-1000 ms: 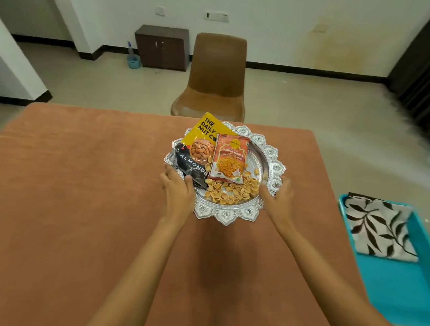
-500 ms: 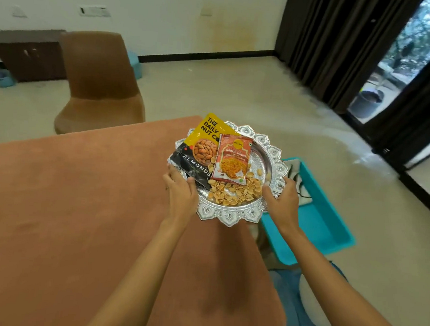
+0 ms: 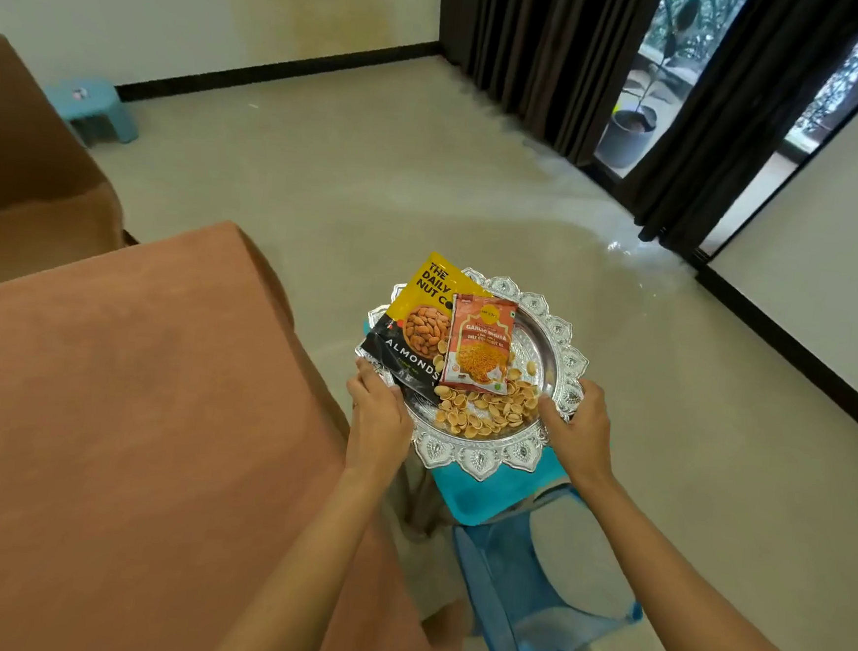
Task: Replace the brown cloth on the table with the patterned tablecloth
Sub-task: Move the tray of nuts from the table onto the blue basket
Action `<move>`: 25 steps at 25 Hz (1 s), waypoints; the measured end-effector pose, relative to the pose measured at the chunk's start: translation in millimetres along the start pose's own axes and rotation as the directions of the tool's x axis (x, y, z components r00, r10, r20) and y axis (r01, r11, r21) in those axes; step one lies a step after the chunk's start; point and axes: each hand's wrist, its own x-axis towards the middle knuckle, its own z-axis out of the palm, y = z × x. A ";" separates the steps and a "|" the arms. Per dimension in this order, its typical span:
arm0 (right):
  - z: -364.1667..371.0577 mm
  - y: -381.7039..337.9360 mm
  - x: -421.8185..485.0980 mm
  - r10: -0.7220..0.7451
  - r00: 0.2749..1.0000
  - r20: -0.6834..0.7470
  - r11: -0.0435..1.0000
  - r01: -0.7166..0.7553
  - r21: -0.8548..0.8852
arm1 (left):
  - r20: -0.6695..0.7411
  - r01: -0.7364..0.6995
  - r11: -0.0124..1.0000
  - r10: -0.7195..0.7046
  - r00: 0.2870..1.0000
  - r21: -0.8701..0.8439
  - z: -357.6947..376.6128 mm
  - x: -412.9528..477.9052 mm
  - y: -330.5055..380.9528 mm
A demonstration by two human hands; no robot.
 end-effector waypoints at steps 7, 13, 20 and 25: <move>-3.2 88.3 24.9 0.027 0.996 0.089 0.993 -0.016 -0.117 | 0.202 0.132 0.985 -0.153 0.967 0.114 90.0 1.1 -15.2; 8.0 149.3 53.7 0.025 0.965 0.261 0.972 0.038 -0.232 | 0.297 0.247 0.947 -0.301 0.906 0.207 136.4 -1.6 -39.3; 24.1 185.2 64.3 0.068 0.958 0.280 0.948 0.026 -0.319 | 0.372 0.276 0.937 -0.340 0.864 0.215 161.3 -8.6 -58.8; 28.7 191.8 63.5 0.073 0.963 0.258 0.924 0.032 -0.382 | 0.392 0.239 0.932 -0.335 0.857 0.272 159.4 -7.4 -58.6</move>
